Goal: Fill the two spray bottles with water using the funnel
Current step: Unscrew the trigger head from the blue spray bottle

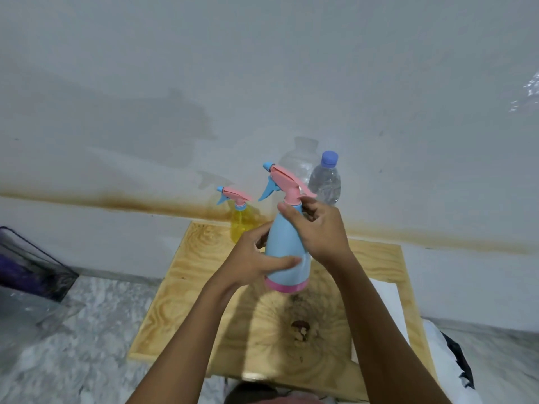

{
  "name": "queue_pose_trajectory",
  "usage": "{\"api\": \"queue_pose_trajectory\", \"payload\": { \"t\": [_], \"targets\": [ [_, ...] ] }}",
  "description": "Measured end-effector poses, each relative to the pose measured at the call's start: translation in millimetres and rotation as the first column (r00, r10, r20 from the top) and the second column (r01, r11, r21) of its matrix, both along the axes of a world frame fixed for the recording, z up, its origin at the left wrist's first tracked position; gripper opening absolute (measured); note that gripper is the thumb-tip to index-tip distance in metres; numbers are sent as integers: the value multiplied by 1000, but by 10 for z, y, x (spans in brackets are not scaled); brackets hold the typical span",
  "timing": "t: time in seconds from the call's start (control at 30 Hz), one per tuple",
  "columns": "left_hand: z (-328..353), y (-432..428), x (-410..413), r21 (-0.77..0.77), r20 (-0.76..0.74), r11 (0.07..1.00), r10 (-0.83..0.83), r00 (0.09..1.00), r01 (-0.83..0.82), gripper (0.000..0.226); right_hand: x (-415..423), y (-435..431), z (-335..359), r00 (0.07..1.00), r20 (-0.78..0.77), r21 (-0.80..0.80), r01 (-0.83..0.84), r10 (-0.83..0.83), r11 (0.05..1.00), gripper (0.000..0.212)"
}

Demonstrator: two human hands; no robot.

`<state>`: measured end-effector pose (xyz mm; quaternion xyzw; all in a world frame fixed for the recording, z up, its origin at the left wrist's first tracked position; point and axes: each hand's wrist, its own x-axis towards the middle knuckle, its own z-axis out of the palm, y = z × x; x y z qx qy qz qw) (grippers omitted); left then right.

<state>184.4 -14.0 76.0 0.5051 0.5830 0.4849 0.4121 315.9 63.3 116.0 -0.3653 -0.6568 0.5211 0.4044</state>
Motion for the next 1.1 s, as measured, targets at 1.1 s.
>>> {"api": "queue_pose_trajectory", "payload": {
  "t": [1.1],
  "targets": [
    [40,-96,274,56,25,987,152,988,-153,51,-70,-245,-109,961,-158,-127,208,-226,970,35]
  ]
}}
